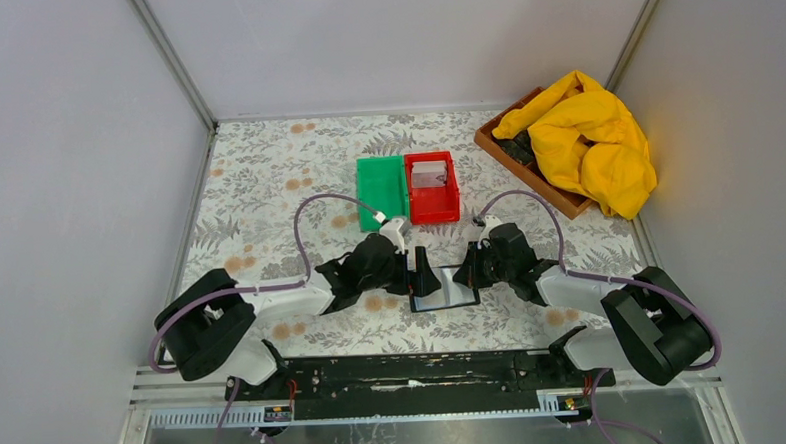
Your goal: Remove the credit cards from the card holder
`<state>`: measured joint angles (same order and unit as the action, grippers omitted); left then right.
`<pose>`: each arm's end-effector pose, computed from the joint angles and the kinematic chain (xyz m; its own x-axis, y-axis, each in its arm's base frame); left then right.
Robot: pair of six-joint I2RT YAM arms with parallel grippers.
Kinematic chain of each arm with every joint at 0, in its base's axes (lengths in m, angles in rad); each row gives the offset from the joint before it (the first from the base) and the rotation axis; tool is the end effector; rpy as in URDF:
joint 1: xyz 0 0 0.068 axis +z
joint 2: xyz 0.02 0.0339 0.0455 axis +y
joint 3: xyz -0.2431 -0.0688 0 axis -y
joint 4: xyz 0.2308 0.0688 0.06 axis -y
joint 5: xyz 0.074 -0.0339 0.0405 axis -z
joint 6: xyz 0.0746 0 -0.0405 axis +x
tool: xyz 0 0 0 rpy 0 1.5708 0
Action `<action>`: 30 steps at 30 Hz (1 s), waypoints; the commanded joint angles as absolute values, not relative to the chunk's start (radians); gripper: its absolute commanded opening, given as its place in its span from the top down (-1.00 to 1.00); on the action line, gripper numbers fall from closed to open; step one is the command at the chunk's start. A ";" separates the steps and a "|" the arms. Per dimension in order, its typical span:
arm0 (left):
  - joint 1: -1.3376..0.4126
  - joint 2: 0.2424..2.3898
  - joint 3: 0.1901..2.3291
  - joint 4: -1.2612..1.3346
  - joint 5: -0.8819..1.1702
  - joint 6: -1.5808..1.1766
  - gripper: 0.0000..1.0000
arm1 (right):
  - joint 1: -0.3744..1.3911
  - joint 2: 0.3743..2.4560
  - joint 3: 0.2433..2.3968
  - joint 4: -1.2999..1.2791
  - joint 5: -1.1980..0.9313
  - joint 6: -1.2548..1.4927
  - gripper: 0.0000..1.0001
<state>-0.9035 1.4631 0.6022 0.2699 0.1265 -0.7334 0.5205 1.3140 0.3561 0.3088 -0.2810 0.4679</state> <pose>0.1861 -0.2515 0.1368 -0.8212 -0.0307 -0.5698 0.3962 0.6879 -0.6081 0.2119 0.1453 0.1063 -0.7700 0.0581 -0.6354 -0.3610 0.7815 0.5089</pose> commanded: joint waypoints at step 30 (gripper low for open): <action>-0.930 1.624 0.668 0.330 0.173 -0.813 -0.92 | 0.515 1.329 0.388 0.326 -0.288 0.461 0.99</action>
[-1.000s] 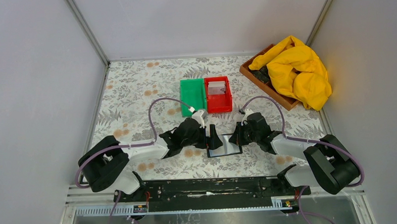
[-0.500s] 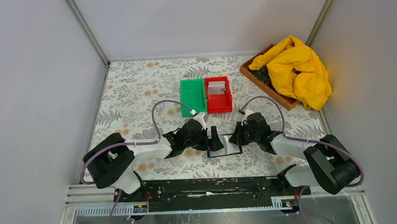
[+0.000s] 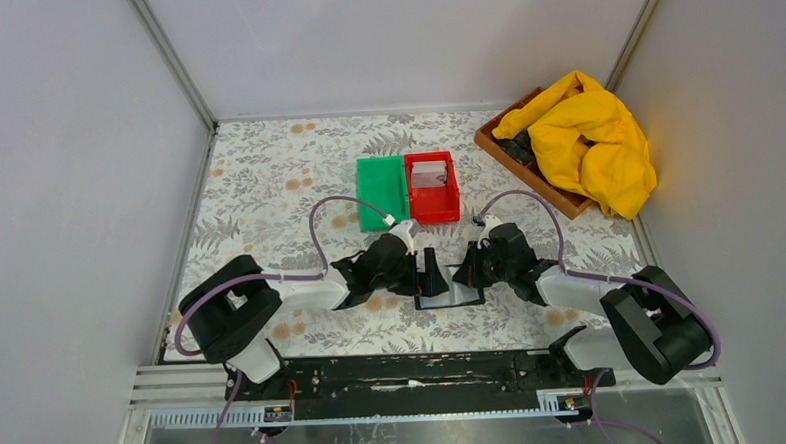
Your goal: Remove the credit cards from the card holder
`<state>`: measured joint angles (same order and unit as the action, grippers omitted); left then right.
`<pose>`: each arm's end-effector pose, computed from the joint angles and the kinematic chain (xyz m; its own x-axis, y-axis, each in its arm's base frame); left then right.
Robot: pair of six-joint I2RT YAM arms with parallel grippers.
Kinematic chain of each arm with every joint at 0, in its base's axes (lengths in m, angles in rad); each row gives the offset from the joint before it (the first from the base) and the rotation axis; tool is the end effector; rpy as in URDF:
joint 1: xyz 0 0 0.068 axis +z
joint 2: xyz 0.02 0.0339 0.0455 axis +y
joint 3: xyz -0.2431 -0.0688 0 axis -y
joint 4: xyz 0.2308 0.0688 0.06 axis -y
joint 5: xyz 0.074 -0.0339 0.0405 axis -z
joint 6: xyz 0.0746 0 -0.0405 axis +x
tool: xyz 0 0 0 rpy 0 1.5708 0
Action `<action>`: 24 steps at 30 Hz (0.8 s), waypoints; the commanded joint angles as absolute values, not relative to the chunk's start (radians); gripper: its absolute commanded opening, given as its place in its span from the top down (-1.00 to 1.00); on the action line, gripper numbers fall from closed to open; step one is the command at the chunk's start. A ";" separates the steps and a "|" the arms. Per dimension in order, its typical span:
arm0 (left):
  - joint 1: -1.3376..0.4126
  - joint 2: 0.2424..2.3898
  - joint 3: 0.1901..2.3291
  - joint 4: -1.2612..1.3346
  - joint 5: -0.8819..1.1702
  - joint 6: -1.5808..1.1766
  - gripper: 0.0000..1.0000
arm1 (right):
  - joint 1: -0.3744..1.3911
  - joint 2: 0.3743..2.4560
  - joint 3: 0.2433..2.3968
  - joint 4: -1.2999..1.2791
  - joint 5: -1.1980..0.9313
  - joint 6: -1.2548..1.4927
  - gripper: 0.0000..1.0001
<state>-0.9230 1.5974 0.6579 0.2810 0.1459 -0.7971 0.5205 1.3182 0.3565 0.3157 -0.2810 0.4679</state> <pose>0.1893 -0.2681 0.1152 -0.8720 -0.0205 -0.4890 0.3356 0.7022 -0.6279 0.2125 0.1457 0.1062 -0.7683 0.0591 -0.6374 -0.3624 0.7807 0.5091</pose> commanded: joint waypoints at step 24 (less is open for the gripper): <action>-0.950 1.550 0.724 0.201 0.122 -0.798 -0.92 | 0.516 1.341 0.390 0.330 -0.295 0.463 0.99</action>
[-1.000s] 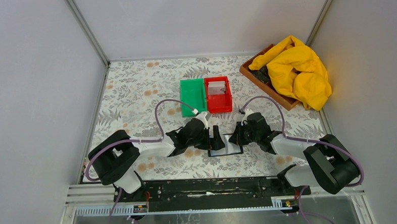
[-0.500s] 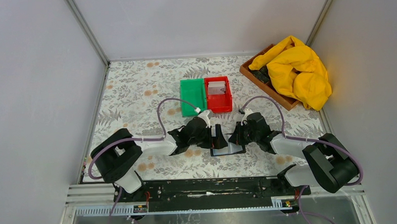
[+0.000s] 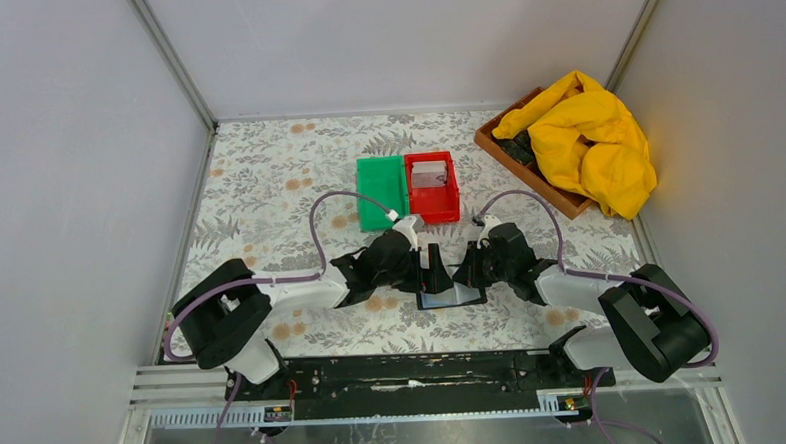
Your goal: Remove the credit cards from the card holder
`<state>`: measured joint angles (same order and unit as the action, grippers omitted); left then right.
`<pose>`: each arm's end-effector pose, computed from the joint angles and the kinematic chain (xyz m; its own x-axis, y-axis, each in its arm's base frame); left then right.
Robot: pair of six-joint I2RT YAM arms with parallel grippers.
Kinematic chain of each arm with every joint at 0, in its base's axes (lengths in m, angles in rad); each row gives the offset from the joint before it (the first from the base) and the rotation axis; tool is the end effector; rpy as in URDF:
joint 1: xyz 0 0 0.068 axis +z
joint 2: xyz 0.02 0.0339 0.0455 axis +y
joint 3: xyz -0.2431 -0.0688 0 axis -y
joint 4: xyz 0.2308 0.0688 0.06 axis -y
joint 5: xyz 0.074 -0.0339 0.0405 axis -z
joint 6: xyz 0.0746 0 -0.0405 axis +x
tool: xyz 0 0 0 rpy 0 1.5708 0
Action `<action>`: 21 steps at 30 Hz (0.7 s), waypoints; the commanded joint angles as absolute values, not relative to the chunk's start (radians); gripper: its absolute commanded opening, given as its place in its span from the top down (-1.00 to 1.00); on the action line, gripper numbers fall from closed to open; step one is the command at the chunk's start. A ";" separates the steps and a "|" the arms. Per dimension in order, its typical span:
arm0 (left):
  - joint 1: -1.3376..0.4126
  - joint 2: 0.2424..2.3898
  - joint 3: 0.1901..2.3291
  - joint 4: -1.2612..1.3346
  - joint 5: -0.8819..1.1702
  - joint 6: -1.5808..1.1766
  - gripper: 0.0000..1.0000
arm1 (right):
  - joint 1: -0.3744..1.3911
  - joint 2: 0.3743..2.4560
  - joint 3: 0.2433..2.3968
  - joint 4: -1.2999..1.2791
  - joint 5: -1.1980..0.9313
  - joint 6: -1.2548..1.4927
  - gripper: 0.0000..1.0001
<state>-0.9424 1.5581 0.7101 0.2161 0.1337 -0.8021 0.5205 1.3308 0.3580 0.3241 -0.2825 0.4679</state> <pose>0.1883 -0.2760 0.1358 -0.8632 -0.0240 -0.5044 0.3517 0.6880 -0.6348 0.2133 0.1462 0.1047 -0.7701 0.0578 -0.6353 -0.3619 0.7805 0.5097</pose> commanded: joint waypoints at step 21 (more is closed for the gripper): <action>-0.951 1.579 0.763 0.181 0.127 -0.800 -0.93 | 0.515 1.344 0.391 0.330 -0.295 0.463 0.99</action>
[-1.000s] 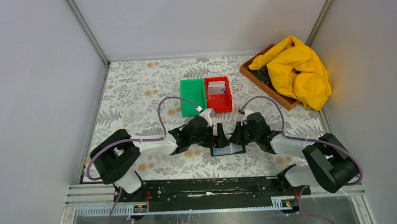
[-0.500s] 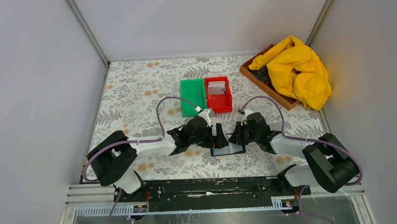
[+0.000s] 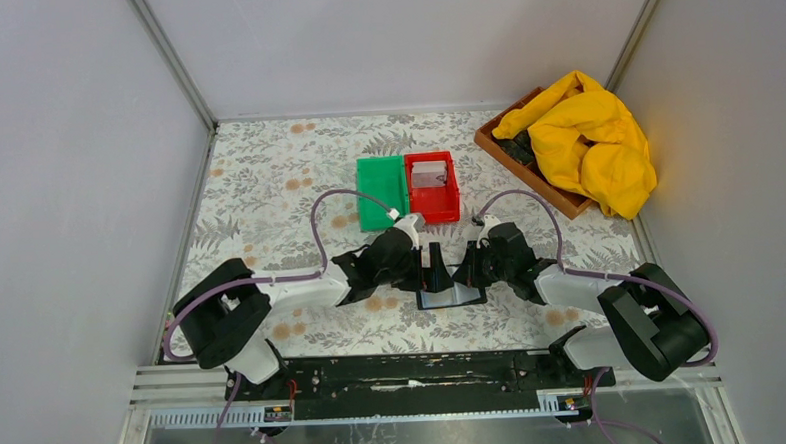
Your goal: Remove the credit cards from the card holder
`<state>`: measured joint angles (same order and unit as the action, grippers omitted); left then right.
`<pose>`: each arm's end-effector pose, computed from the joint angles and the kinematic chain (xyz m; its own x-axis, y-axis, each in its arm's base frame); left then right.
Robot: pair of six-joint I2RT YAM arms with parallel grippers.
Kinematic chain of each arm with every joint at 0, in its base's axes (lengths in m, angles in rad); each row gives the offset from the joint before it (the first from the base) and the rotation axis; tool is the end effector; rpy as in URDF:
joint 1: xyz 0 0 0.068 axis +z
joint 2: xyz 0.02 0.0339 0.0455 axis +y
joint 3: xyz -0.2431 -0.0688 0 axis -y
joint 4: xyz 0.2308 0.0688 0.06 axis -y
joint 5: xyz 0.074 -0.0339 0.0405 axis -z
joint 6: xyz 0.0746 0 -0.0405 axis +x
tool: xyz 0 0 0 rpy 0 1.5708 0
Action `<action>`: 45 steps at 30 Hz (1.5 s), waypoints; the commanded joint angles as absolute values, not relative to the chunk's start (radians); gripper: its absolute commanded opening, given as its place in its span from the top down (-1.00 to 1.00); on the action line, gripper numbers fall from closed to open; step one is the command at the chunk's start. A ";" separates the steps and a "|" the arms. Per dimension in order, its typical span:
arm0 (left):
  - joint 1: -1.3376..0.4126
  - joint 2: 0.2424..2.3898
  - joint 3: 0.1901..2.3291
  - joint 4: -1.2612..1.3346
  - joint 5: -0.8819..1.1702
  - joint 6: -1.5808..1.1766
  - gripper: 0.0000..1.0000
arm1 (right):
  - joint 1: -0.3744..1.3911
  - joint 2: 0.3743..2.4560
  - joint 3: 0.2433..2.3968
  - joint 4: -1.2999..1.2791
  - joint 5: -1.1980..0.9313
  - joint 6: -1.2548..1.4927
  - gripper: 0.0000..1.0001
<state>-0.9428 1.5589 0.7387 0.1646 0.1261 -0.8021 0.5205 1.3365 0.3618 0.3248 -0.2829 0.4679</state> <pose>0.1897 -0.2772 0.1385 -0.8682 -0.0180 -0.4960 0.3413 0.7037 -0.6231 0.2141 0.1467 0.1045 -0.7709 0.0573 -0.6344 -0.3615 0.7806 0.5098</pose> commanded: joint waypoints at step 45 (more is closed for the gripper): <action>-0.950 1.562 0.774 0.130 0.135 -0.791 -0.94 | 0.516 1.341 0.390 0.327 -0.293 0.461 0.99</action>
